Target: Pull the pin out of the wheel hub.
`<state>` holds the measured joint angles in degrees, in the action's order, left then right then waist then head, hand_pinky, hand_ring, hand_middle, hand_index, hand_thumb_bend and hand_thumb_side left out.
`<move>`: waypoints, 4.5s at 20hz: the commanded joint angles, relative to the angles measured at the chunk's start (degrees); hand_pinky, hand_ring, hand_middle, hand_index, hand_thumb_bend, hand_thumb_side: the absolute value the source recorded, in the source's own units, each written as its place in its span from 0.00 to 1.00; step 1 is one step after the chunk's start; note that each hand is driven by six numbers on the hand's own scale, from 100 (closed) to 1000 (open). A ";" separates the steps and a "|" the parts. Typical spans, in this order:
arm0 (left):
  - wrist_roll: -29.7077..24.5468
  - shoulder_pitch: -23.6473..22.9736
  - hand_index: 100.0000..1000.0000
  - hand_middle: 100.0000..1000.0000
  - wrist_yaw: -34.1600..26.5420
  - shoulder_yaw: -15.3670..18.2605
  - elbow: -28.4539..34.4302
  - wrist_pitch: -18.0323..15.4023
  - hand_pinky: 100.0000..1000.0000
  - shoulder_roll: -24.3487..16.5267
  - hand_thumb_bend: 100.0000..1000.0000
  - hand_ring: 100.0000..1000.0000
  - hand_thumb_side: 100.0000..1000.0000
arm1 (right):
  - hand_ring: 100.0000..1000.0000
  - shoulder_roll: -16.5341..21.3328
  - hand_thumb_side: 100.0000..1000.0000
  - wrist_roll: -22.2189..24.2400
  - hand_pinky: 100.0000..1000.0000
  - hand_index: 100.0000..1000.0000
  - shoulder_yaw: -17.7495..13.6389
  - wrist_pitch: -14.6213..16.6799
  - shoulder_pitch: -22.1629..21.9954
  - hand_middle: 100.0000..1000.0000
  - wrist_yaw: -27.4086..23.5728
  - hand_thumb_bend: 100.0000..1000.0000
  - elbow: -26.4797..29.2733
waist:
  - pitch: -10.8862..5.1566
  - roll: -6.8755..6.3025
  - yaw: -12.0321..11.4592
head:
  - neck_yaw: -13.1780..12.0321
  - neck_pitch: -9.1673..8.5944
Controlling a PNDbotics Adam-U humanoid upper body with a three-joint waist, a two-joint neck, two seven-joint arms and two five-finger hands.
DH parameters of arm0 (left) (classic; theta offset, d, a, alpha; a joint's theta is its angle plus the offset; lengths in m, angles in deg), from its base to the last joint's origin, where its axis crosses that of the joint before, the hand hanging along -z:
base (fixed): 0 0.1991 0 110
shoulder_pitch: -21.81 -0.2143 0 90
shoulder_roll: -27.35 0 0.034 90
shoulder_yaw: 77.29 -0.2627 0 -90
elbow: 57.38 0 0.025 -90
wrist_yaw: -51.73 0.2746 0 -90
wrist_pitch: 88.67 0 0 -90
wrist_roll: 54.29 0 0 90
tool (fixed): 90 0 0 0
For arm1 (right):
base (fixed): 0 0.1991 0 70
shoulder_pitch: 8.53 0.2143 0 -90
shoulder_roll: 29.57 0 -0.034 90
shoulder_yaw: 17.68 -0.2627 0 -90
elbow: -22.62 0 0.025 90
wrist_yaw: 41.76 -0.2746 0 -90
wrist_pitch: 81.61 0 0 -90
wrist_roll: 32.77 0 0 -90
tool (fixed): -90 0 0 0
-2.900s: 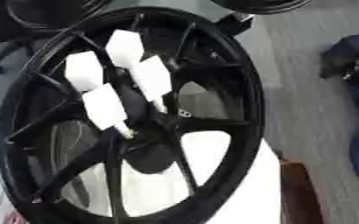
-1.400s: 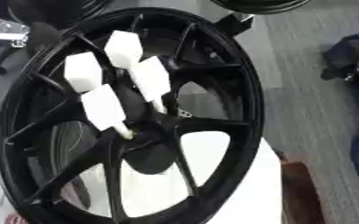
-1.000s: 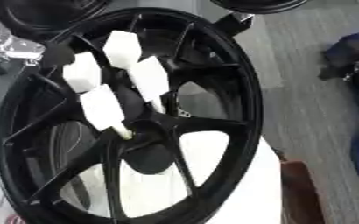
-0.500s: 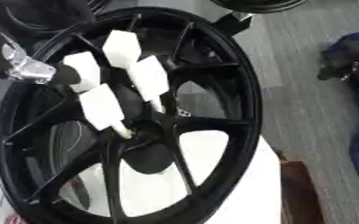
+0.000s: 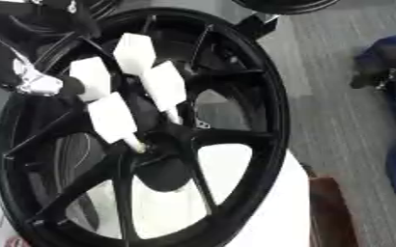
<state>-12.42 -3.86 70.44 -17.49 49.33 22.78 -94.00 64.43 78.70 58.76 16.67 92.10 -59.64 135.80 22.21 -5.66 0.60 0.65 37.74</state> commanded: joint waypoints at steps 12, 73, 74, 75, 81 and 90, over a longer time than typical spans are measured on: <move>-3.84 1.05 0.79 0.66 1.71 -3.16 -6.33 2.89 0.78 0.75 0.43 0.76 0.44 | 0.60 1.29 0.52 0.43 0.77 0.78 0.10 0.11 0.60 0.58 -0.21 0.00 1.40 | -1.21 0.51 0.23 | -0.78 0.22; 22.96 -13.24 0.65 0.48 -0.73 35.58 -27.95 7.78 0.72 -6.45 0.02 0.65 0.12 | 0.61 0.91 0.53 -3.31 0.77 0.78 -3.43 0.86 -0.89 0.59 0.74 0.00 1.40 | -0.70 1.31 -4.80 | 4.58 0.09; 22.68 -14.59 0.75 0.60 -1.37 36.93 -29.30 8.60 0.75 -6.13 0.09 0.73 0.25 | 0.61 0.89 0.53 -3.41 0.77 0.78 -3.39 0.91 -0.88 0.59 0.71 0.00 1.40 | -0.74 1.32 -4.53 | 4.32 0.15; 22.35 -16.01 0.76 0.63 -2.14 38.35 -30.72 8.89 0.76 -6.07 0.12 0.75 0.30 | 0.61 0.88 0.53 -3.41 0.77 0.78 -3.27 0.91 -0.87 0.59 0.67 0.00 1.40 | -0.81 1.29 -4.21 | 3.99 0.21; 24.51 -24.01 0.78 0.66 -7.52 43.19 -30.96 4.53 0.76 -6.86 0.25 0.76 0.63 | 0.61 0.98 0.53 -2.88 0.77 0.78 -2.54 0.72 -0.69 0.59 0.21 0.00 1.40 | -1.29 1.00 -2.81 | 2.31 0.43; 32.52 -22.38 0.63 0.45 -15.62 44.16 -26.61 -2.39 0.67 -5.37 0.03 0.61 0.57 | 0.60 0.97 0.53 -2.61 0.77 0.78 -2.28 0.44 -0.39 0.59 -0.37 0.00 1.40 | -1.43 1.05 -2.37 | 1.99 0.35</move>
<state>18.95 -27.26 56.01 25.74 20.95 21.15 -97.78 64.46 76.03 56.50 17.13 91.35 -59.61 135.81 22.33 -4.74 -1.78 2.86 38.63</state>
